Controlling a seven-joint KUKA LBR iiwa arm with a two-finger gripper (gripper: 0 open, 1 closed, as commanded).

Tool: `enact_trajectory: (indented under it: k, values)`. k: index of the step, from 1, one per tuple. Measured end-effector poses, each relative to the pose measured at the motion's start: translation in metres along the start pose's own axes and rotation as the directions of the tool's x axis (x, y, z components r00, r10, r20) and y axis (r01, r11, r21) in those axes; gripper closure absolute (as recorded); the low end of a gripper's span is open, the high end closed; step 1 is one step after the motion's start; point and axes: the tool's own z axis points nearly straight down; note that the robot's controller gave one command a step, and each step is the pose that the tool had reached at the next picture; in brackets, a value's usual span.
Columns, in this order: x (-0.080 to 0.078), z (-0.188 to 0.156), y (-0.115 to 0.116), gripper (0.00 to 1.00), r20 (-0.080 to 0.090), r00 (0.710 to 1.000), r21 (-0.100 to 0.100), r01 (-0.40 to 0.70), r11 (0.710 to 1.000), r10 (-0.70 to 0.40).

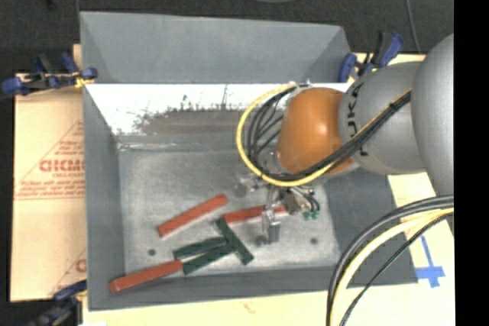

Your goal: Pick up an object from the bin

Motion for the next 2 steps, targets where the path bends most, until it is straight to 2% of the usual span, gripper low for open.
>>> enact_trajectory:
  k: [1,2]
  values:
    - [-0.0007,-0.0006,-0.0009,0.00,0.002,1.000,0.002,0.003,1.000,-0.003]
    - [-0.0012,-0.0014,-0.0009,1.00,0.003,1.000,0.002,0.005,1.000,-0.005]
